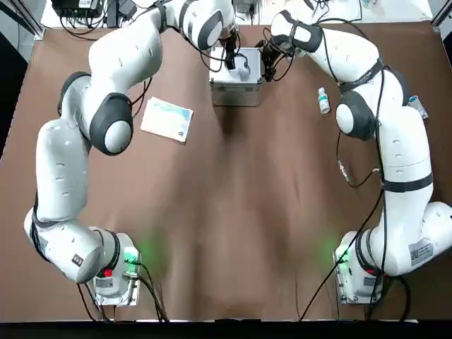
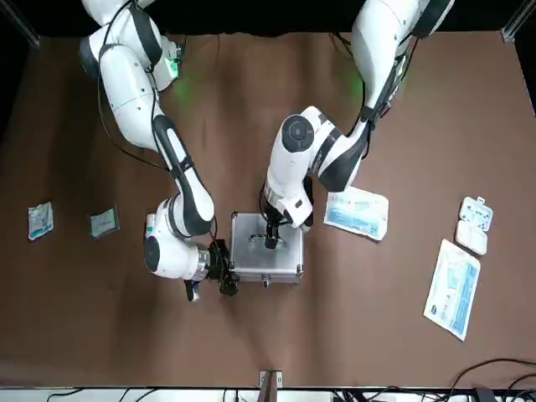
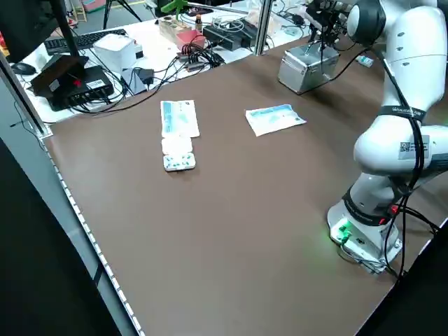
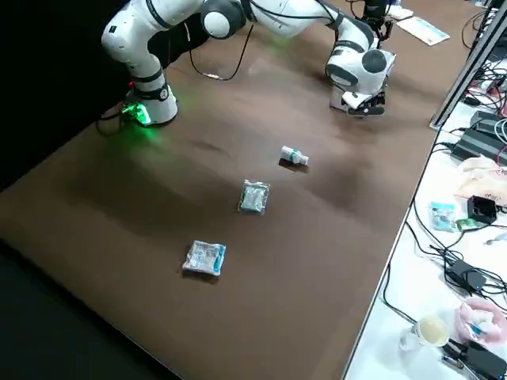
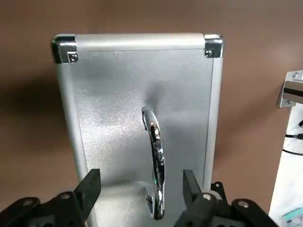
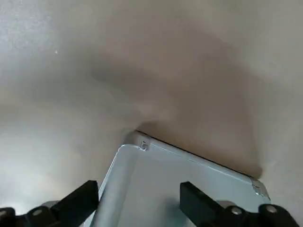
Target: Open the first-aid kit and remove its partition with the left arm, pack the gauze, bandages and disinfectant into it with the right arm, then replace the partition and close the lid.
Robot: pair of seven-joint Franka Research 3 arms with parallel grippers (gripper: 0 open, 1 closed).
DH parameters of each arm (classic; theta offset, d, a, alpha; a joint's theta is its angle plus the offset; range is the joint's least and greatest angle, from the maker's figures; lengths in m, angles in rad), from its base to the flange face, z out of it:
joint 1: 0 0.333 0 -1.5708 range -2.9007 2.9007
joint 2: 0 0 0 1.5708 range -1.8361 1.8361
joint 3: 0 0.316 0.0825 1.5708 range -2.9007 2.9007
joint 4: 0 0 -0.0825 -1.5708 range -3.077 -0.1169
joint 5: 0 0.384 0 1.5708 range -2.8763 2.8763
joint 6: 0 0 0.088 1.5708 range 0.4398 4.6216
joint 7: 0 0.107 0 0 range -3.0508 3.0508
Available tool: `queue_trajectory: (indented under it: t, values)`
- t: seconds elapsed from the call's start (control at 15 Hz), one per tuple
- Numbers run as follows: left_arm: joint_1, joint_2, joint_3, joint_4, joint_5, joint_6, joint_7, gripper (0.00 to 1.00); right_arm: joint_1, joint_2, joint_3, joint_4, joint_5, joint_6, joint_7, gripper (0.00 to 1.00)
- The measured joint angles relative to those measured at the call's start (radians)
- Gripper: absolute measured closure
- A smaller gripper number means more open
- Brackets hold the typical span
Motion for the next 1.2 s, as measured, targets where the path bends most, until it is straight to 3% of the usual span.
queue_trajectory:
  t: [0.47, 0.67, 0.87, 1.0, 1.13, 1.2]
  values:
    - [-0.007, 0.007, 0.003, 0.0, 0.0, 0.004, 0.0, 0.27, 0.0, 0.003, 0.0, 0.002, 0.0, 0.0, 0.0, 0.19]
    - [-0.007, 0.008, 0.004, 0.0, 0.0, 0.005, 0.0, 0.34, 0.0, 0.003, 0.0, 0.002, 0.0, 0.0, 0.0, 0.19]
    - [-0.007, 0.011, 0.004, 0.0, 0.0, 0.005, 0.0, 0.57, 0.0, 0.004, 0.0, 0.002, 0.0, 0.0, 0.0, 0.19]
    - [-0.007, 0.012, 0.004, 0.0, 0.0, 0.005, 0.0, 0.61, 0.0, 0.004, 0.0, 0.002, 0.0, 0.0, 0.0, 0.19]
    - [-0.007, 0.012, 0.004, 0.0, 0.001, 0.007, 0.0, 0.8, 0.0, 0.004, 0.0, 0.002, 0.0, 0.0, 0.0, 0.19]
    - [-0.007, 0.012, 0.004, 0.001, 0.001, 0.008, 0.0, 0.81, 0.0, 0.004, 0.0, 0.003, 0.0, 0.0, 0.0, 0.19]
